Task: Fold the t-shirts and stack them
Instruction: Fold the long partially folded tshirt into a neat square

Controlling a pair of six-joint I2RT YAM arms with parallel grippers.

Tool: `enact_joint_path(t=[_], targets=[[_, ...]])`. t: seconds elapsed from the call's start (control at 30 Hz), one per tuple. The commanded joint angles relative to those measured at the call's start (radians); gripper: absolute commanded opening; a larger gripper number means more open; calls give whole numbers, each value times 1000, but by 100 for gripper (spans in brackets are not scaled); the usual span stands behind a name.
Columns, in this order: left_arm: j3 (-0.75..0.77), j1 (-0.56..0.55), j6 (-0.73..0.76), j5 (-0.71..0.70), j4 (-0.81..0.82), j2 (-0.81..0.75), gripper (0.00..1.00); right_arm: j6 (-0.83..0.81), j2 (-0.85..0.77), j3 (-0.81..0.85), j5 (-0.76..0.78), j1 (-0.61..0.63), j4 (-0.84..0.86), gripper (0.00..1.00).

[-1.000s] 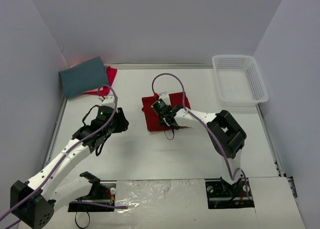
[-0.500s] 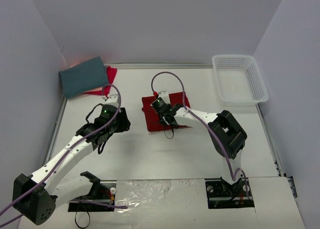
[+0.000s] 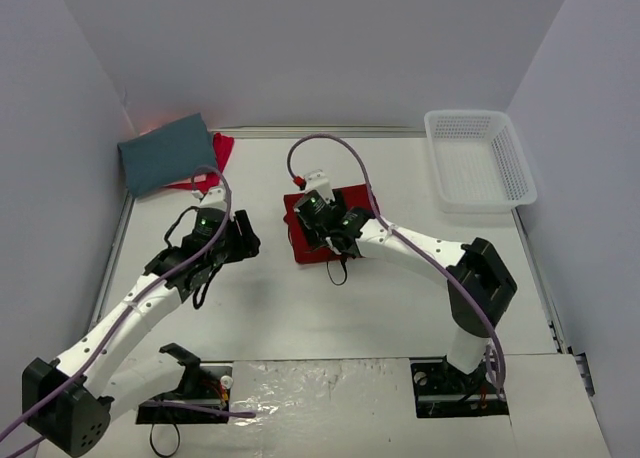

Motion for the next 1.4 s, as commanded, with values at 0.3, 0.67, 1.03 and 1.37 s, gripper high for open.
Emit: enact_joint_path(t=[0.3,0.67,1.03,1.37], targets=[[-151,329,-169,279,70,-159,54,-175,-31,50,216,277,-137,58],[-286,581,-247,512,178,-217,54,-252,139,85,406,415,-203,58],[-326,673,-251,606,239,-197,53,-276,207,114,455,423,-227,59],[-337,693,-254,649,295,-144,53,-278,316,180,449,440,-267,62]])
